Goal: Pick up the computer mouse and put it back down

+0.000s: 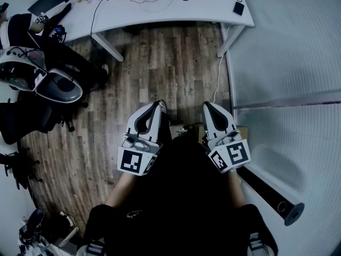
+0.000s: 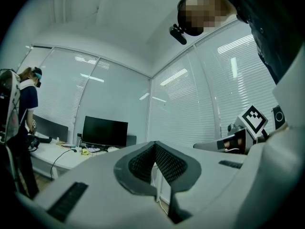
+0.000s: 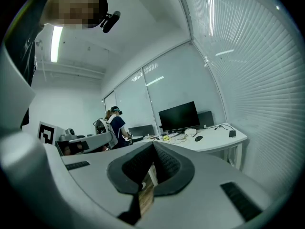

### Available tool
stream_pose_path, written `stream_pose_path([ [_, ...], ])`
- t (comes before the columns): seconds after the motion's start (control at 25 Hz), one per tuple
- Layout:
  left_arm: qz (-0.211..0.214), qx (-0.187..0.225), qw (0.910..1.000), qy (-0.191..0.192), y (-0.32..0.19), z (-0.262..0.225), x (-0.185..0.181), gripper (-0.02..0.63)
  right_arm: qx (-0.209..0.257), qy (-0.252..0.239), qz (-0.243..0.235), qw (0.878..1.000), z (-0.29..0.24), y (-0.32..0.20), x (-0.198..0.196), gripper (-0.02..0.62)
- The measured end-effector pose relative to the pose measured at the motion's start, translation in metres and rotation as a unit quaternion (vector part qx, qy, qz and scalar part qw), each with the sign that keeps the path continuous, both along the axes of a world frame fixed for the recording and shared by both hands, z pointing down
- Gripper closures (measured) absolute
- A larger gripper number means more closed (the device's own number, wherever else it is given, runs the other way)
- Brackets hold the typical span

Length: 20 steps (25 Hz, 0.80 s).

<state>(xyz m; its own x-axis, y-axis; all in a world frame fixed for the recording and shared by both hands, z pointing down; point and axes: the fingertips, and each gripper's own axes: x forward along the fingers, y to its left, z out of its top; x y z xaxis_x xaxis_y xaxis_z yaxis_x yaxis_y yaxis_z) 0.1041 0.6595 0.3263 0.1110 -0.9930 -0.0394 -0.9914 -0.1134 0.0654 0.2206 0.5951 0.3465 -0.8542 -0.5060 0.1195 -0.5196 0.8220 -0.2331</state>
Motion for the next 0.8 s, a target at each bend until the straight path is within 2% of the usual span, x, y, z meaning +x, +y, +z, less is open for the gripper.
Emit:
stream_pose_path([
  [0.52, 0.035, 0.019, 0.9992, 0.010, -0.093, -0.002, -0.037, 0.599, 0.005, 0.008, 0.027, 1.000, 0.000, -0.076, -0.035, 0.596],
  [0.8, 0.037, 0.017, 0.9990, 0.017, -0.164, -0.012, -0.085, 0.598, -0.008, 0.006, 0.042, 0.999, -0.010, -0.143, -0.080, 0.597],
])
